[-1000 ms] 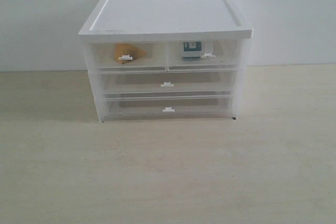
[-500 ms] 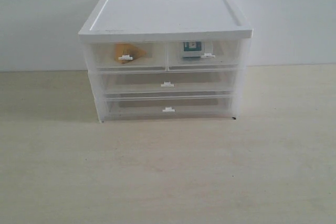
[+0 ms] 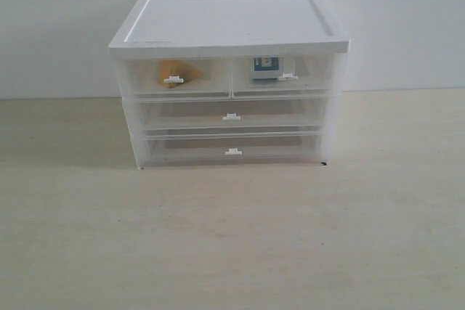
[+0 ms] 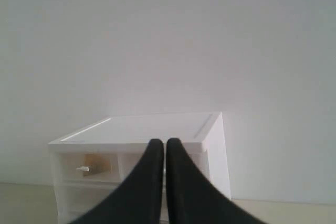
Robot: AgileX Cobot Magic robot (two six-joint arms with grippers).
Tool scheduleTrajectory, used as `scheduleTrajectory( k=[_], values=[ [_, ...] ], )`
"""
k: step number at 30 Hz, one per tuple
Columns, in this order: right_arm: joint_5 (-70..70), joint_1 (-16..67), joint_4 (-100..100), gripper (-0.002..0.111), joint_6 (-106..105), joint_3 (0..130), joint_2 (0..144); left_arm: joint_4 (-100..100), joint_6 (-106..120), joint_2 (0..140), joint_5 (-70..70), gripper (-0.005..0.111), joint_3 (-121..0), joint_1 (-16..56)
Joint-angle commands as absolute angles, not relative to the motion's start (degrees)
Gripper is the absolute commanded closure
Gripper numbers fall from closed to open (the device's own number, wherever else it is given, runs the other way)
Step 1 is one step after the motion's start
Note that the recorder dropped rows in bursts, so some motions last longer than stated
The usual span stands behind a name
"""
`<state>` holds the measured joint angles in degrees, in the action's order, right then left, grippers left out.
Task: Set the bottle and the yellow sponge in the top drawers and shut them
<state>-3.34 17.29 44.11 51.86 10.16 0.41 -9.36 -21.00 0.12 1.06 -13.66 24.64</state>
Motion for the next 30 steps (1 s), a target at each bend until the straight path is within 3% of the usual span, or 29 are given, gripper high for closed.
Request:
scheduleTrajectory(
  k=[1, 8, 15, 19, 25, 30],
  values=[
    [-3.1, 17.1, 44.0, 0.108, 52.0, 10.1, 0.0, 11.8, 10.0, 0.0, -3.7, 0.103, -13.4, 24.6],
    [-3.1, 17.1, 44.0, 0.108, 52.0, 10.1, 0.0, 7.9, 13.9, 0.0, -4.6, 0.103, -9.9, 17.1],
    [-3.1, 17.1, 44.0, 0.108, 52.0, 10.1, 0.0, 1.4, -0.6, 0.0, -4.4, 0.103, -7.3, -1.1],
    [-3.1, 17.1, 44.0, 0.108, 52.0, 10.1, 0.0, 1.9, -0.6, 0.0, -4.4, 0.103, -5.9, -8.1],
    [-3.1, 17.1, 44.0, 0.108, 52.0, 10.1, 0.0, -0.8, 0.0, 0.0, -1.7, 0.103, 0.0, -10.1],
    [-3.1, 17.1, 44.0, 0.108, 52.0, 10.1, 0.0, -1.5, 0.0, 0.0, -10.5, 0.103, 0.0, -10.1]
  ],
)
